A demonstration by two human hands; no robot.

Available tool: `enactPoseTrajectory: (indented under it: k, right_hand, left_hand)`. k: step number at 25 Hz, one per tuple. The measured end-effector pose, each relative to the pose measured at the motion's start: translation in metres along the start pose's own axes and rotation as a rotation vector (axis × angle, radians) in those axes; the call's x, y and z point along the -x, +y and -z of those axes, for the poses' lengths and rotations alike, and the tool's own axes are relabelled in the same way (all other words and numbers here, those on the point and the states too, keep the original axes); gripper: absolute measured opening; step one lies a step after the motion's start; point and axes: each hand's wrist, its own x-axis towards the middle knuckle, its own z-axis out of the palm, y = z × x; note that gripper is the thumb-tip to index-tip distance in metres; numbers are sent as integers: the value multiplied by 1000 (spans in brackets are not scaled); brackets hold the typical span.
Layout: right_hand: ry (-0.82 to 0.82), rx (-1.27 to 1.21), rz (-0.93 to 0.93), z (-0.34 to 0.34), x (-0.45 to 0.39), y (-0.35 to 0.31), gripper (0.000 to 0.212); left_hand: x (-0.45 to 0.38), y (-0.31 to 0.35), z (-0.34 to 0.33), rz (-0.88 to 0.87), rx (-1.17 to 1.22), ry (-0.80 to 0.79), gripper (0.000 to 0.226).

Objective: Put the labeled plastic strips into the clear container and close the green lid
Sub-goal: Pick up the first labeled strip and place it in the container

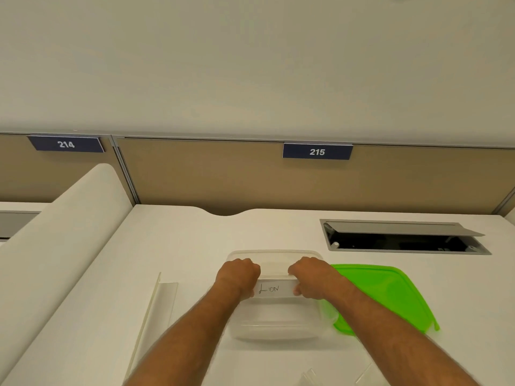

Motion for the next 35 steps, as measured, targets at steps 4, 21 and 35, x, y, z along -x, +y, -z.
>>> enactPoseTrajectory:
  k: [4, 21, 35]
  right_hand:
    - [-15, 35, -3, -7, -6, -2, 40]
    - [110, -20, -5, 0, 8, -13, 47]
    - [625, -65, -280, -23, 112, -39, 90]
  left_hand:
    - [-7, 6, -8, 7, -27, -28, 35]
    - [3, 8, -8, -40, 112, 153, 38]
    - [85, 32, -13, -66, 161, 548, 90]
